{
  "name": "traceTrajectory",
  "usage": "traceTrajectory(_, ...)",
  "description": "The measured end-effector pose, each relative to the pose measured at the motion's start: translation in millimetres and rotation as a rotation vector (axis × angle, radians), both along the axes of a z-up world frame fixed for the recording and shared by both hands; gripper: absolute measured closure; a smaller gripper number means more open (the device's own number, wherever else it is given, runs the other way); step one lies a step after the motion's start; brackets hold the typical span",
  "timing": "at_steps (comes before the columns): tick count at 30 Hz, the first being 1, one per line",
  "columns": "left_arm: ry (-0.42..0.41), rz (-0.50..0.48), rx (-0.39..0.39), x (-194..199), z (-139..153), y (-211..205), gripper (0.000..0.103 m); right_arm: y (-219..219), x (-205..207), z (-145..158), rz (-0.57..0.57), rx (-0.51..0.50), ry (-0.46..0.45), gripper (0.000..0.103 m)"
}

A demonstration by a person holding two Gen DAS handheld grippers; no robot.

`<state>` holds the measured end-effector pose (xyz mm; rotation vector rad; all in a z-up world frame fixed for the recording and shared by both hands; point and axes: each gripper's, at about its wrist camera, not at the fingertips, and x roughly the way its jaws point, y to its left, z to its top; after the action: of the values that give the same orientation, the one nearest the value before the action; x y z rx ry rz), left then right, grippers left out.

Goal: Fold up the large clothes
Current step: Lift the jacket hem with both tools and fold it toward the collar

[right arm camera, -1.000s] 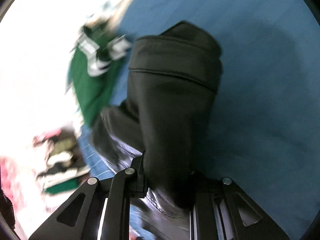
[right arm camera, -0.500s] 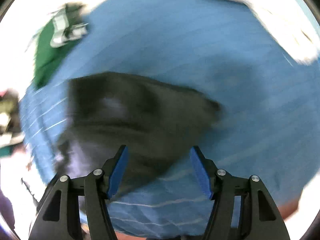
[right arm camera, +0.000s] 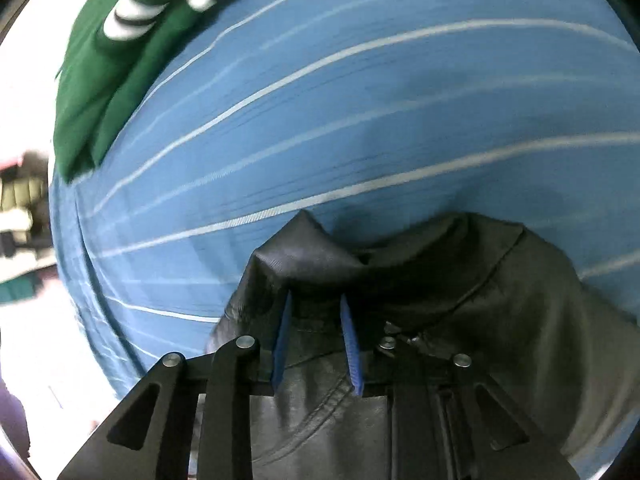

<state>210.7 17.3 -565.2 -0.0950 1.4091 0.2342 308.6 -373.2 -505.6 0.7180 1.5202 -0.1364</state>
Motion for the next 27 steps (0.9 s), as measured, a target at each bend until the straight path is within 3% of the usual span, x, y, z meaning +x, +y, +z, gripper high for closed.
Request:
traceTrajectory(2,-0.001,0.01,0.016,-5,10,4,0.005,4,-9,23,0.035,-0.025,-0.009,0.076)
traceTrajectory(4,-0.03,0.038,0.02,-17,28,12,0.005,21,-22,67,0.15,-0.104,-0.106,0.075)
traceTrajectory(6,-0.056,0.074,0.04,-31,44,23,0.005,44,-36,88,0.258,-0.11,-0.159,0.075)
traceTrajectory(9,-0.063,0.135,0.061,-59,61,40,0.005,89,-44,80,0.39,-0.027,-0.14,0.075)
traceTrajectory(11,-0.049,0.171,0.067,-72,62,46,0.005,117,-44,52,0.45,-0.018,-0.103,0.075)
traceTrajectory(14,-0.019,0.209,0.082,-89,61,49,0.005,140,-28,13,0.454,-0.114,-0.065,0.075)
traceTrajectory(17,0.01,0.258,0.077,-99,57,46,0.005,135,-20,5,0.407,-0.079,-0.036,0.076)
traceTrajectory(20,0.011,0.284,0.034,-108,60,40,0.005,120,-24,15,0.367,0.017,-0.048,0.075)
traceTrajectory(22,-0.007,0.257,0.006,-102,64,25,0.005,86,-44,34,0.278,0.141,-0.116,0.074)
traceTrajectory(23,-0.017,0.226,0.003,-97,64,13,0.005,68,-57,49,0.234,0.147,-0.164,0.061)
traceTrajectory(24,-0.026,0.196,0.003,-92,63,2,0.005,54,-66,59,0.206,0.137,-0.2,0.038)
traceTrajectory(25,-0.035,0.164,0.004,-86,60,-10,0.005,25,-89,76,0.154,0.095,-0.269,0.027)
traceTrajectory(26,-0.041,0.142,0.013,-82,58,-16,0.005,4,-107,87,0.122,0.049,-0.292,0.02)
traceTrajectory(27,-0.045,0.114,0.036,-76,51,-25,0.005,-16,-122,93,0.099,0.005,-0.285,0.02)
